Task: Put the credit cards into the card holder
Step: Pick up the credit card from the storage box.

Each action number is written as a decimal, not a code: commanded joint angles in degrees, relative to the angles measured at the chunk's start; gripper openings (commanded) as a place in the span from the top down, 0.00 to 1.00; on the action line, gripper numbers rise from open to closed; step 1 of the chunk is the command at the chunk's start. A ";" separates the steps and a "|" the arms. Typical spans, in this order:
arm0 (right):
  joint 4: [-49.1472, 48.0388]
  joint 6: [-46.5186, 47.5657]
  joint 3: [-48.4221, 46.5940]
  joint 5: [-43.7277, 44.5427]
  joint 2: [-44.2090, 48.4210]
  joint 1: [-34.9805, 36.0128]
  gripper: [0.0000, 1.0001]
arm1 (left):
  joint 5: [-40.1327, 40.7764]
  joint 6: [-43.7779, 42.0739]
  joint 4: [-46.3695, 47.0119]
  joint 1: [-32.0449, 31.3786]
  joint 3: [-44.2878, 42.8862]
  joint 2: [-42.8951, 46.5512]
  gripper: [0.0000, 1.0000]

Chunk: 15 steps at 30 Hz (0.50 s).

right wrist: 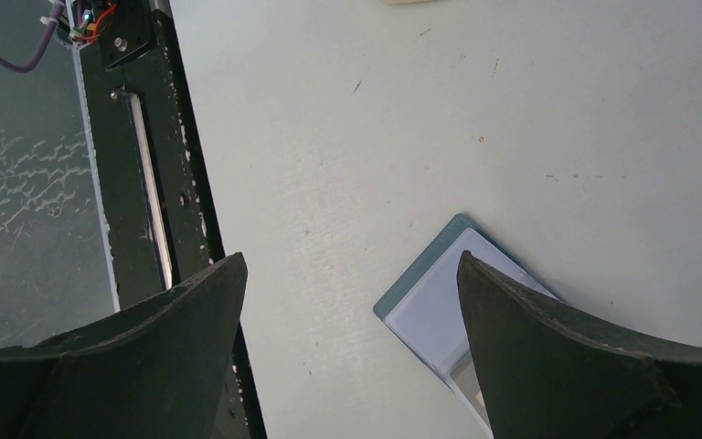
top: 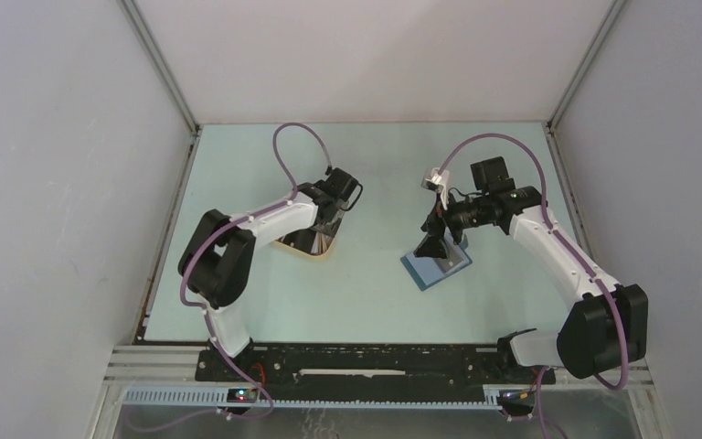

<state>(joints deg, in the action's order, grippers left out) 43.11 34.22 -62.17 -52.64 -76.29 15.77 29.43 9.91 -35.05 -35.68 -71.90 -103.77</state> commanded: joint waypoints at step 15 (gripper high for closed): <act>0.95 1.47 -0.58 -1.52 2.73 0.18 0.06 | 0.27 0.55 3.83 -1.93 3.15 0.77 0.26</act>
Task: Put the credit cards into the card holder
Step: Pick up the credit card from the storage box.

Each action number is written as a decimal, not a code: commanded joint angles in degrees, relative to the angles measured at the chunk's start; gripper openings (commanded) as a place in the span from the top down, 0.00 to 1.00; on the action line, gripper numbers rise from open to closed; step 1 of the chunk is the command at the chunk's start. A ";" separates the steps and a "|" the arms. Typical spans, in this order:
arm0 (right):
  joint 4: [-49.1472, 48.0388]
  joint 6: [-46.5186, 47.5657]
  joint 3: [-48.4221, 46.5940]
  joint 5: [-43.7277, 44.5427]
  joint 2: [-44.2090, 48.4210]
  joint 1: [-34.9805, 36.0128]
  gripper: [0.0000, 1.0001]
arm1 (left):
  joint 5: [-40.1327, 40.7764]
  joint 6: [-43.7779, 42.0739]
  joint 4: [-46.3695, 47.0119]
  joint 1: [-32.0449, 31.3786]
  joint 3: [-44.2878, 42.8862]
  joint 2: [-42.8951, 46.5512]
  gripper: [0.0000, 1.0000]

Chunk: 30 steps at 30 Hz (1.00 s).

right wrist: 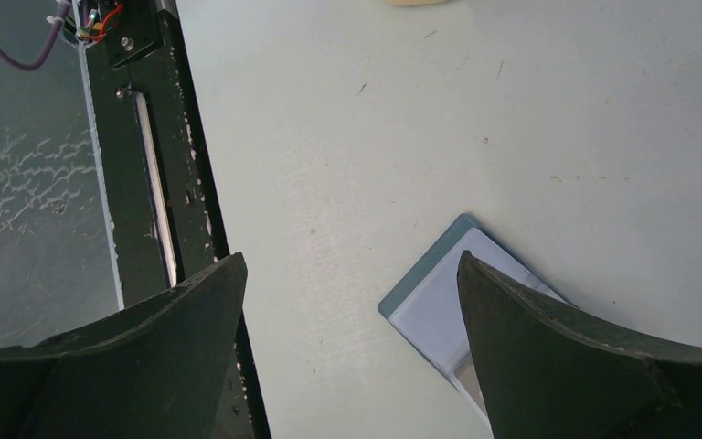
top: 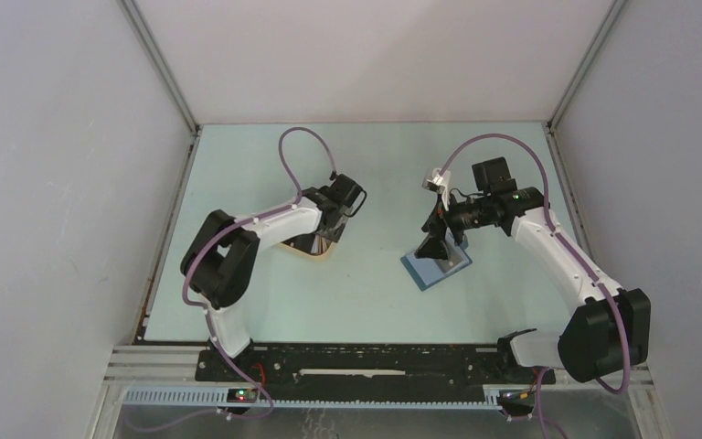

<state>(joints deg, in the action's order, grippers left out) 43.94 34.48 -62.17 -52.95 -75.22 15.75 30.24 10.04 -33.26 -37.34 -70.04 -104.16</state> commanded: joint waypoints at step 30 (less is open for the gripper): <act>0.42 1.56 -0.54 -1.63 2.00 0.25 0.06 | -18.80 1.69 9.38 7.13 12.04 11.47 0.65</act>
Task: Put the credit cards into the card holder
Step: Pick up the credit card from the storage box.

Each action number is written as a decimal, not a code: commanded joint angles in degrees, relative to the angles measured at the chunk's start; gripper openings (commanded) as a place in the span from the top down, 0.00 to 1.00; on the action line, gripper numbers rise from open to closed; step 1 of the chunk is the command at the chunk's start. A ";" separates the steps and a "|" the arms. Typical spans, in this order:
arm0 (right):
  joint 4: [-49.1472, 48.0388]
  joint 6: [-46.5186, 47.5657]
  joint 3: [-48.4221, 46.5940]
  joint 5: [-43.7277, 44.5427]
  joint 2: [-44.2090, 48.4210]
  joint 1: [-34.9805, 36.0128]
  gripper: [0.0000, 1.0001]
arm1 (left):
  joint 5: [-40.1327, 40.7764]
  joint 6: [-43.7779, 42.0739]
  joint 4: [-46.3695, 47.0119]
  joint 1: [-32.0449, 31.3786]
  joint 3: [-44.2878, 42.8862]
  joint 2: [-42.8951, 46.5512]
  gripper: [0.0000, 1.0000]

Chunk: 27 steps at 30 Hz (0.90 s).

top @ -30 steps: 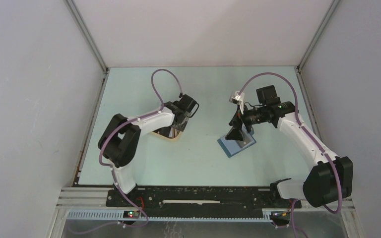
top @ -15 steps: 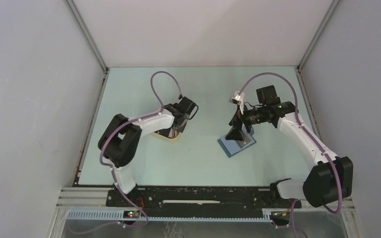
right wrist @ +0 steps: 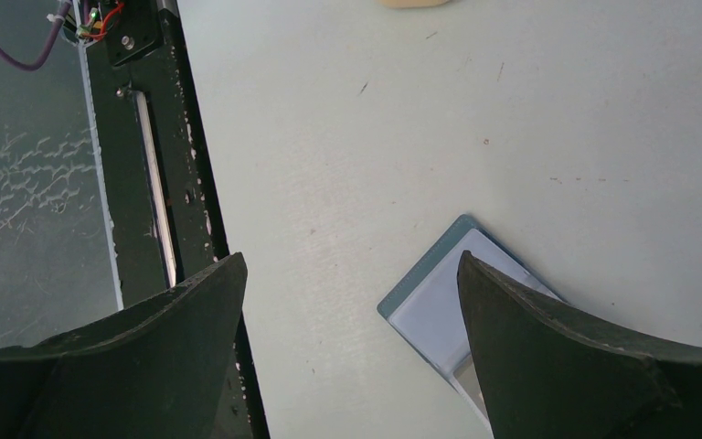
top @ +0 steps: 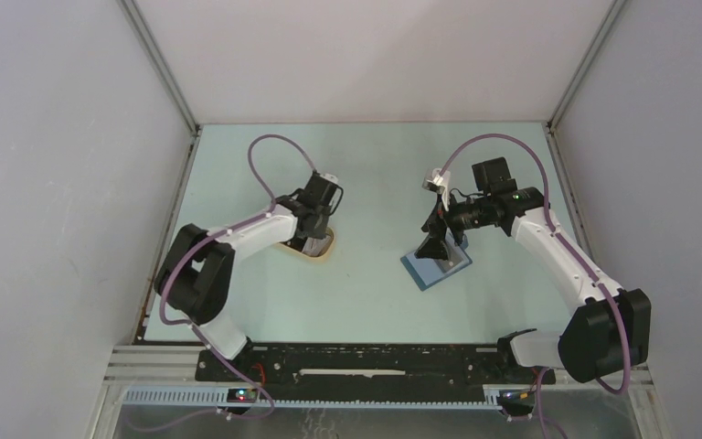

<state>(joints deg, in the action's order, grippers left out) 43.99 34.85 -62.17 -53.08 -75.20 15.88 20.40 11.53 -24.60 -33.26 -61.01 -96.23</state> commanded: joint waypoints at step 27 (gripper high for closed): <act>0.89 1.77 -0.57 -2.00 1.12 0.07 0.06 | -20.58 3.50 3.36 16.98 7.06 6.33 0.63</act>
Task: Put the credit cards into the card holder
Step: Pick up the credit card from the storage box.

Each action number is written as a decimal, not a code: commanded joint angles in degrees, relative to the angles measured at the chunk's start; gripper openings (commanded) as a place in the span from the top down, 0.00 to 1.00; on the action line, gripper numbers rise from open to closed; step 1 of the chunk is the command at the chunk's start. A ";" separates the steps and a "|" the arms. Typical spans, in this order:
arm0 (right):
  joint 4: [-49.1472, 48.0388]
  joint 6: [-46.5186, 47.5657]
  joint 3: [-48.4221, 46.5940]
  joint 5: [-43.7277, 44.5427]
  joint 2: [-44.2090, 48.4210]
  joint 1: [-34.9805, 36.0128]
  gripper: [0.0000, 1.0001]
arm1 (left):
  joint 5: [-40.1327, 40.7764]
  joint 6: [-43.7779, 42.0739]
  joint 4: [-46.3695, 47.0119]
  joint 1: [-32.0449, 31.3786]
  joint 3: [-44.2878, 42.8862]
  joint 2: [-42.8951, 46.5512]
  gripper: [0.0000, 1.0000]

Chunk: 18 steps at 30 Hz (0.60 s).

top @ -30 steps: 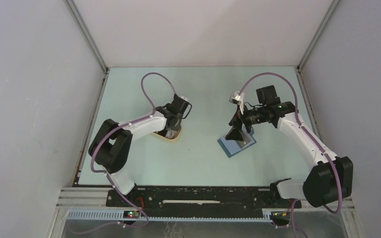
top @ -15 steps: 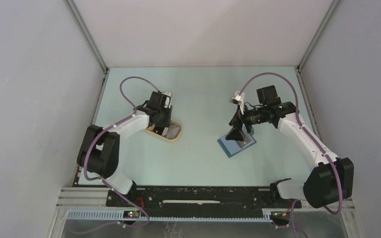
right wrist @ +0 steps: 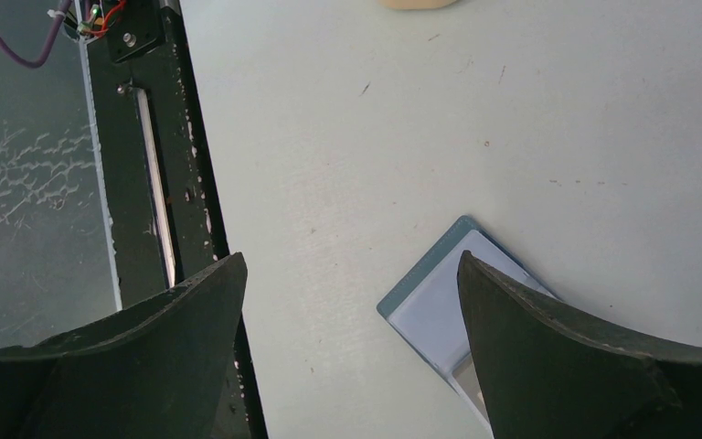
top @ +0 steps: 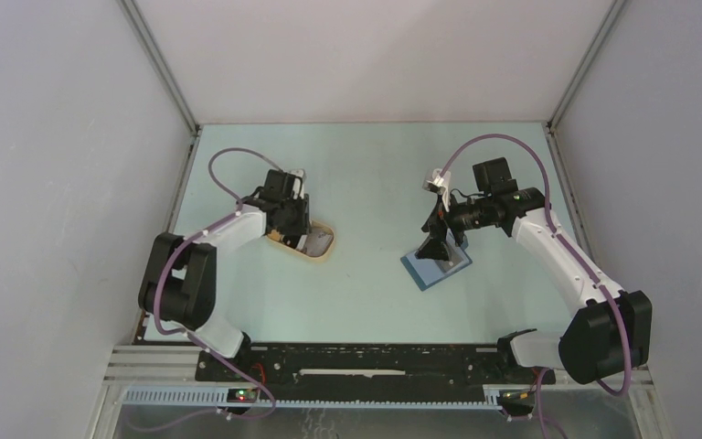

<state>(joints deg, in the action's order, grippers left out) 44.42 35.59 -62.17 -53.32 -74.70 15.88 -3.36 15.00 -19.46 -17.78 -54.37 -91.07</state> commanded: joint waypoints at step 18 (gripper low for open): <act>1.16 1.76 -0.57 -2.16 0.17 -0.10 0.06 | -2.30 0.42 -0.02 4.47 0.95 0.59 0.66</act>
<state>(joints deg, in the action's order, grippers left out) 45.43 36.16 -62.17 -54.17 -74.70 15.84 -4.56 15.09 -18.81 -13.89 -54.37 -89.80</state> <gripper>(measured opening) 0.945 0.299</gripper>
